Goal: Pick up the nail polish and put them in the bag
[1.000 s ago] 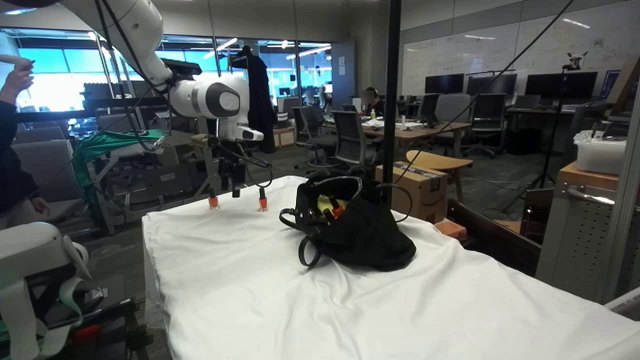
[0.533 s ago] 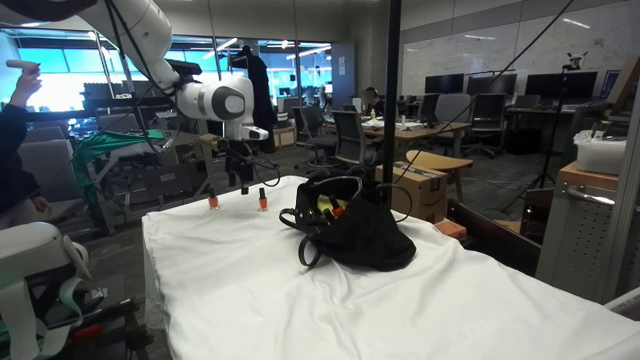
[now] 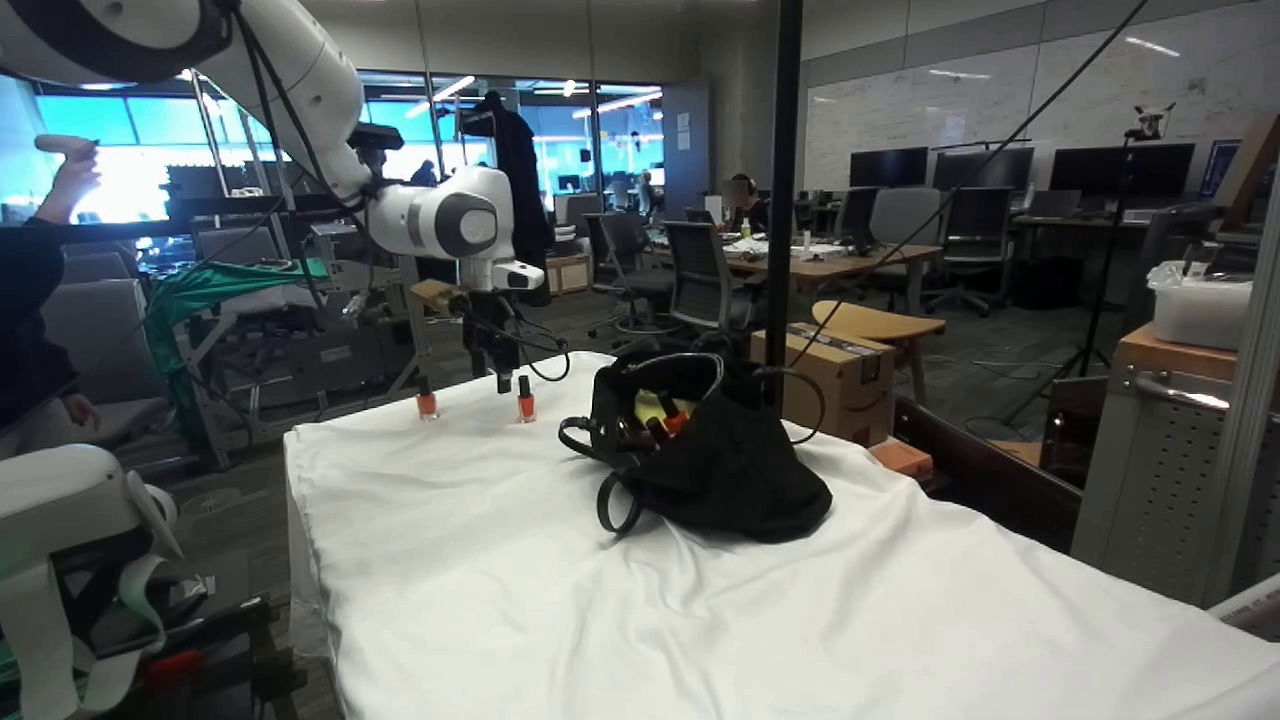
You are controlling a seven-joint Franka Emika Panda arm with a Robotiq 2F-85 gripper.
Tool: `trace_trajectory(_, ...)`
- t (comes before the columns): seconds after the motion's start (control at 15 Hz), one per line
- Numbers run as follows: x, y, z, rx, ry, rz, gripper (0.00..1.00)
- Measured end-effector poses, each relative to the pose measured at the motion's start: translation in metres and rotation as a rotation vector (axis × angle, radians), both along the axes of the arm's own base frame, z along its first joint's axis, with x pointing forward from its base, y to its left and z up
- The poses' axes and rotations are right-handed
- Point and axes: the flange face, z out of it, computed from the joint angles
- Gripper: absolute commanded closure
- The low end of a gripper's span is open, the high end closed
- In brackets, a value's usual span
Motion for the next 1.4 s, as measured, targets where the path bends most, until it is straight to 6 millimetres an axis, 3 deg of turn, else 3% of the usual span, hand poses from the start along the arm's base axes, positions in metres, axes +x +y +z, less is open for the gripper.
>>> trace_trajectory(0.4, 0.014, 0.002, -0.016, -0.019, -0.017, -0.002, 0.00)
trace_trajectory(1.4, 0.028, 0.004, -0.027, -0.080, -0.061, 0.015, 0.00)
